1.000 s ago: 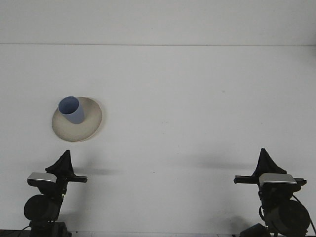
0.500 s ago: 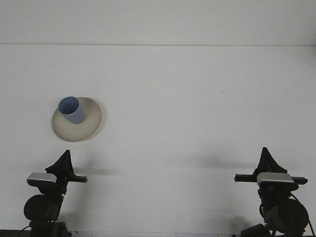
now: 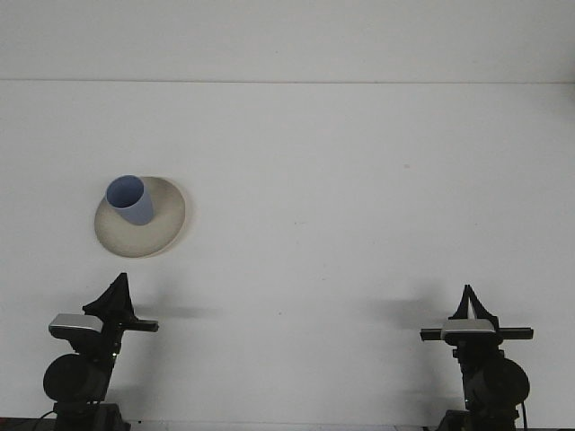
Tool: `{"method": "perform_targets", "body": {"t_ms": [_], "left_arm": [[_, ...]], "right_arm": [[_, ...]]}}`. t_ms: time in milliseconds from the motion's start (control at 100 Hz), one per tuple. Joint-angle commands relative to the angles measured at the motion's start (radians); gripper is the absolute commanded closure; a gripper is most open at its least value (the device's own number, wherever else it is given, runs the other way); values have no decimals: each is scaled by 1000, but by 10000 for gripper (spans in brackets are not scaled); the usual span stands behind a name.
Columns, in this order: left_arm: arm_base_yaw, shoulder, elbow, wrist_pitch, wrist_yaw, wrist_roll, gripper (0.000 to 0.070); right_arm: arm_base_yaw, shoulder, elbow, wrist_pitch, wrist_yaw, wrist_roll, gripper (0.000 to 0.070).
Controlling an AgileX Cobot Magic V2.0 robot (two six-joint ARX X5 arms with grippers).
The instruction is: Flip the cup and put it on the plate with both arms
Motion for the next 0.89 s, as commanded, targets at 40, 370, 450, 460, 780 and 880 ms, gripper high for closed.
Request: {"method": "perform_targets", "body": {"t_ms": [40,370,450,460,780,880], "left_arm": [[-1,-1,-20,11,-6,-2,688],[-1,-1,-20,11,-6,-2,688],[-1,-1,-20,10,-6,-2,688],[-1,-1,-20,10,-6,-2,688],[-1,-1,-20,10,-6,-2,688],[-1,-1,-20,10,-6,-2,688]], "right_arm": [[-13,0,-47,58,-11,-26,700],[-26,0,-51,69,-26,-32,700],[-26,0,-51,69,-26,-32,700],[-26,0,-51,69,-26,-32,700],[-26,0,-51,69,-26,-32,700],[-26,0,-51,69,-26,-32,700]]}}
